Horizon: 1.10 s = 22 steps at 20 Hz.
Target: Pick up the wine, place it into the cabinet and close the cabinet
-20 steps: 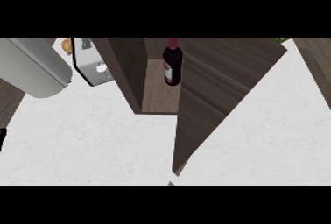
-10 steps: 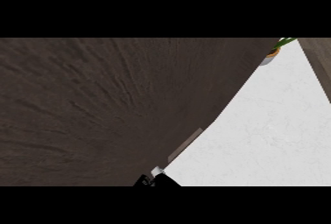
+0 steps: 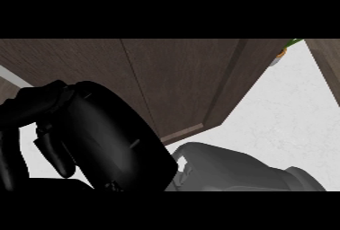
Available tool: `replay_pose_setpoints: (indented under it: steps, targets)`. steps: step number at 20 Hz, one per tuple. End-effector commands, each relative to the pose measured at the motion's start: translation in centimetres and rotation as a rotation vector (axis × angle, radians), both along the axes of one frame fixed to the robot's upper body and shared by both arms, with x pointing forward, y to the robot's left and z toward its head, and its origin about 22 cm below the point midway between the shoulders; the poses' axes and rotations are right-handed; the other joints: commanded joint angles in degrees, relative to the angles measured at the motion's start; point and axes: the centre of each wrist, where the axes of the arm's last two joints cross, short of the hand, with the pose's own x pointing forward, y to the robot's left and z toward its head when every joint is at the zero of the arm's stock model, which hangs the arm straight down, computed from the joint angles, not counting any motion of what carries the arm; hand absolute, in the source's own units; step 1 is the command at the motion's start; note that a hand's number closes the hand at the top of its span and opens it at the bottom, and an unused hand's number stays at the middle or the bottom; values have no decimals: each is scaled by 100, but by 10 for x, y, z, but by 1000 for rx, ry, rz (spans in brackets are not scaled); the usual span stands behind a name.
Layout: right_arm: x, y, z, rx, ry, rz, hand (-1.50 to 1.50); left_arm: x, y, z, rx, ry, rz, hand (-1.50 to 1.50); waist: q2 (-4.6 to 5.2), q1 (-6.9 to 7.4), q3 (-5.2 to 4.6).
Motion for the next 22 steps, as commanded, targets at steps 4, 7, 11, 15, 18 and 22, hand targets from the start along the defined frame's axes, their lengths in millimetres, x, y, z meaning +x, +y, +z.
replay_pose_setpoints:
  steps: [4, 7, 11, 15, 18, 22]
  targets:
    - [66, 16, 10, -71, -89, -127, 150, 8, -2, 0, 18, -20, 30, -150, 17, -57, 4]
    - [90, 11, 0, -62, -57, -140, 150, 6, -2, 4, 2, -5, 21, -150, 11, -65, 7]
    - [116, 3, -7, -62, -21, -168, 150, 11, 6, 9, 25, -8, 13, -150, 5, -84, 7]
    - [141, -10, -26, -67, -14, -187, 150, 0, 6, 2, 16, 14, 20, -150, 13, -30, 6]
    - [154, -15, -18, -87, -35, -202, 150, 16, -2, 20, 32, -19, 7, -150, 30, -78, 9]
    - [166, -29, -22, -127, -75, -238, 150, 5, 1, -4, 17, 2, -4, -150, 28, -24, 0]
